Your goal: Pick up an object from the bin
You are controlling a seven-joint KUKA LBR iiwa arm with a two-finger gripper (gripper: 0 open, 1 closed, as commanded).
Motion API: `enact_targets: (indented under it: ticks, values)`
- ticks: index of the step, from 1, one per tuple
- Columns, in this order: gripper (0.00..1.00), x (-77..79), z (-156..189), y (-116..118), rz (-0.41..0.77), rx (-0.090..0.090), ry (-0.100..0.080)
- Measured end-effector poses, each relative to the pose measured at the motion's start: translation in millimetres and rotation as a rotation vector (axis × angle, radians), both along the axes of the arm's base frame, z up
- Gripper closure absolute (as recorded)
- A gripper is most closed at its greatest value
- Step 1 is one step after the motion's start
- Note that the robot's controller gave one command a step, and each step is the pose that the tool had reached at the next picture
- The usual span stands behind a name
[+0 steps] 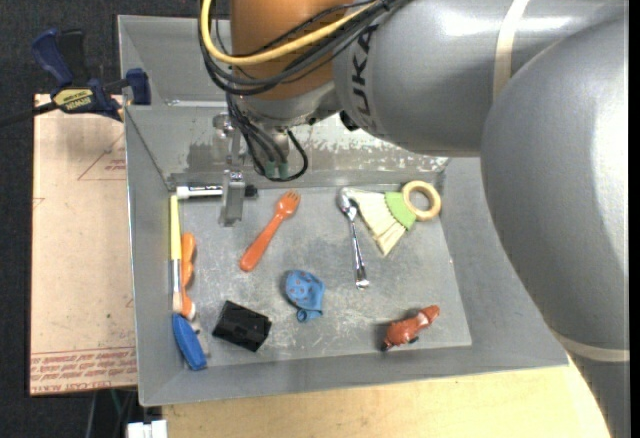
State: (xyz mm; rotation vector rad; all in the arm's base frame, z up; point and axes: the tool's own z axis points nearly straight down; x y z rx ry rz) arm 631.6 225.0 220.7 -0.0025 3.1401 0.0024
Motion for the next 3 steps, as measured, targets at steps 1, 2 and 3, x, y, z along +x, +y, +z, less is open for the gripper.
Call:
enact_targets:
  ticks: [1,2,3]
  values:
    - [0.0,-26.3,-18,-4,0.059,0.0,0.001]
    - [0.0,-66.4,-45,-4,0.074,0.002,-0.003]
    - [0.0,-54.5,-11,-29,0.091,0.002,-0.003]
